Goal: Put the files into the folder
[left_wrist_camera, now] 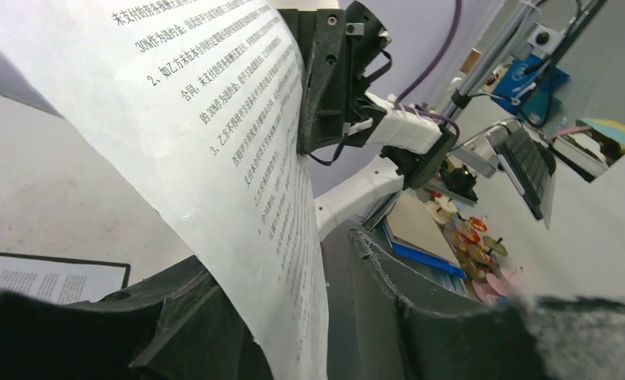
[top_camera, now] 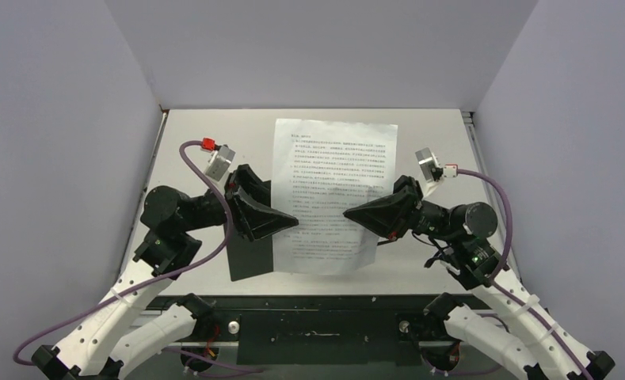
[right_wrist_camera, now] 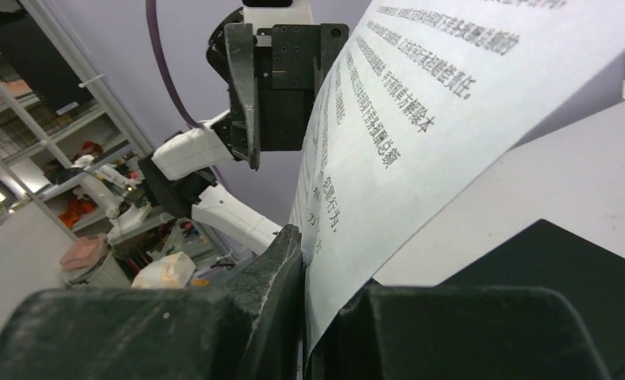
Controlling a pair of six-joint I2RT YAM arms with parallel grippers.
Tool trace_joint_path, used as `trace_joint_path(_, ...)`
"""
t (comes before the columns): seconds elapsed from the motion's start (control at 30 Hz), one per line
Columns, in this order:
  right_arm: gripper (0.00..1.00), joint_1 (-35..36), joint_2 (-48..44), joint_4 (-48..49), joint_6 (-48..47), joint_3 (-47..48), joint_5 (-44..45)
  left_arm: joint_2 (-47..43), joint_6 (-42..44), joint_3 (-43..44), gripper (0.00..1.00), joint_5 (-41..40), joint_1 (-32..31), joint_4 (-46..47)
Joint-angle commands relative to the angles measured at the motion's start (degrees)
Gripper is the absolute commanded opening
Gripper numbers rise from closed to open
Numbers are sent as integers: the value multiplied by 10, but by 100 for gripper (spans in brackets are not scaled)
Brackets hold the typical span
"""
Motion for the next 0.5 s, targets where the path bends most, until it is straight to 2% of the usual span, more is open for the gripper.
trace_joint_path(0.0, 5, 3, 24, -119, -92, 61, 44, -3, 31, -3, 48, -97, 5, -64)
trace_joint_path(0.03, 5, 3, 29, -144, -109, 72, 52, -2, 38, -2, 51, -123, 6, -85)
trace_joint_path(0.1, 5, 3, 43, -202, -146, 94, 71, -2, 45, -5, 66, -173, 8, -112)
trace_joint_path(0.2, 5, 3, 63, -286, -187, 130, 99, 4, 49, -8, 70, -229, 8, -138)
trace_joint_path(0.3, 5, 2, 92, -363, -224, 168, 135, 15, 50, -6, 82, -279, 8, -170)
trace_joint_path(0.37, 5, 2, 113, -408, -244, 193, 146, 22, 51, -8, 85, -312, 8, -182)
trace_joint_path(0.43, 5, 1, 133, -444, -256, 213, 164, 33, 53, -9, 99, -339, 8, -192)
trace_joint_path(0.47, 5, 0, 143, -461, -261, 221, 176, 39, 53, -9, 97, -354, 8, -199)
